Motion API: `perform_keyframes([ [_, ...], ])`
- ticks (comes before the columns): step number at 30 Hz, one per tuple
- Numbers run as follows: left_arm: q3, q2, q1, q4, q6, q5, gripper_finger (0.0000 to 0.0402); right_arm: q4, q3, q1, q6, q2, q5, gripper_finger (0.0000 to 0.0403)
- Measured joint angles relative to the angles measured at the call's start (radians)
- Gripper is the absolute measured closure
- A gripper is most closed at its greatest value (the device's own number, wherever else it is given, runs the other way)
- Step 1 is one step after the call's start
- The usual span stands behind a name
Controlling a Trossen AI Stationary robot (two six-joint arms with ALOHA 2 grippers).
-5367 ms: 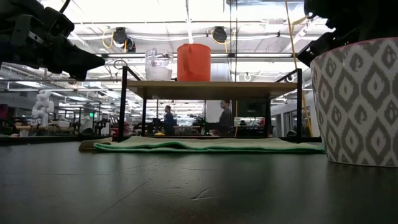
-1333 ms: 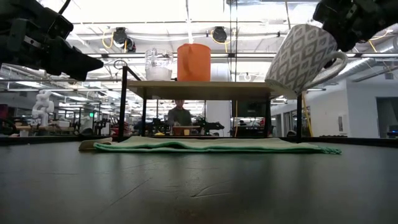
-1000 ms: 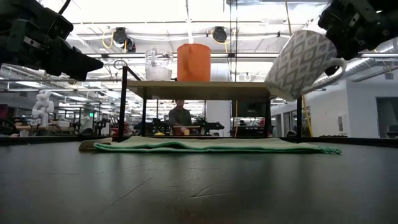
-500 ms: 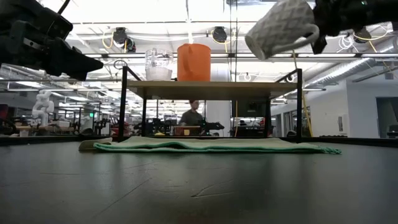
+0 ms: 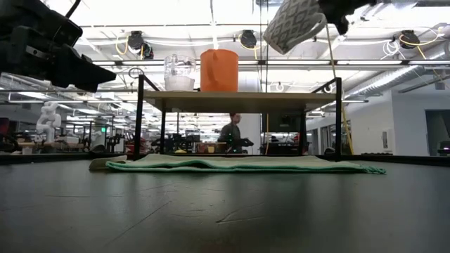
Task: Stack small to large cups/mugs on shelf
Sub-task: Put the gray patterned mug on the shelf
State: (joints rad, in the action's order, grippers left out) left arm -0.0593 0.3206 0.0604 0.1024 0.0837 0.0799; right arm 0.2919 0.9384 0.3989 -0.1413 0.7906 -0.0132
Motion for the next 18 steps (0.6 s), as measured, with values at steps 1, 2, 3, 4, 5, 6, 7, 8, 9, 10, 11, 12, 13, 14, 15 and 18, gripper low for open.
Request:
perform_keyframes([
  [1, 0.0, 0.0, 0.0, -0.002, 0.0, 0.0, 0.0369, 0.033, 0.034, 0.024, 0.003, 0.025, -0.012, 0.0394],
  [2, 0.0, 0.0, 0.0, -0.003, 0.0, 0.0, 0.0369, 0.069, 0.069, 0.048, 0.005, 0.052, -0.015, 0.0394],
  [3, 0.0, 0.0, 0.0, -0.003, 0.0, 0.0, 0.0369, 0.108, 0.102, 0.071, 0.009, 0.081, -0.015, 0.0394],
  [4, 0.0, 0.0, 0.0, -0.003, 0.0, 0.0, 0.0369, 0.143, 0.132, 0.092, 0.012, 0.11, -0.015, 0.0394],
  [5, 0.0, 0.0, 0.0, -0.003, 0.0, 0.0, 0.0369, 0.175, 0.159, 0.113, 0.012, 0.141, -0.015, 0.0394],
  [6, 0.0, 0.0, 0.0, -0.003, 0.0, 0.0, 0.0369, 0.203, 0.183, 0.132, 0.01, 0.172, -0.014, 0.0394],
  [7, 0.0, 0.0, 0.0, -0.003, 0.0, 0.0, 0.0369, 0.229, 0.205, 0.15, 0.007, 0.202, -0.014, 0.0394],
  [8, 0.0, 0.0, 0.0, -0.003, 0.0, 0.0, 0.0369, 0.25, 0.226, 0.167, 0.007, 0.231, -0.014, 0.0394],
  [9, 0.0, 0.0, 0.0, -0.003, -0.001, 0.0, 0.0369, 0.266, 0.249, 0.183, 0.004, 0.259, -0.014, 0.0394],
  [10, 0.0, 0.0, 0.0, -0.003, -0.001, 0.0, 0.0369, 0.28, 0.271, 0.199, -0.003, 0.286, -0.015, 0.0394],
  [11, 0.0, 0.0, 0.0, -0.003, -0.001, 0.0, 0.0369, 0.295, 0.294, 0.213, -0.01, 0.311, -0.016, 0.0394],
  [12, 0.0, 0.0, 0.0, -0.003, 0.0, 0.0, 0.0369, 0.313, 0.318, 0.226, -0.014, 0.336, -0.017, 0.0394],
  [13, 0.0, 0.0, 0.0, -0.003, 0.003, 0.0, 0.0369, 0.337, 0.342, 0.236, -0.021, 0.361, -0.016, 0.0394],
  [14, 0.0, 0.0, 0.0, -0.003, 0.01, 0.0, 0.0369, 0.36, 0.364, 0.244, -0.027, 0.385, -0.016, 0.0394],
  [15, 0.0, 0.0, 0.0, -0.005, 0.014, 0.0, 0.0369, 0.386, 0.389, 0.25, -0.031, 0.408, -0.015, 0.0394],
  [18, 0.0, 0.0, 0.0, -0.017, 0.03, 0.0, 0.0369, 0.466, 0.47, 0.257, -0.048, 0.466, -0.017, 0.0394],
])
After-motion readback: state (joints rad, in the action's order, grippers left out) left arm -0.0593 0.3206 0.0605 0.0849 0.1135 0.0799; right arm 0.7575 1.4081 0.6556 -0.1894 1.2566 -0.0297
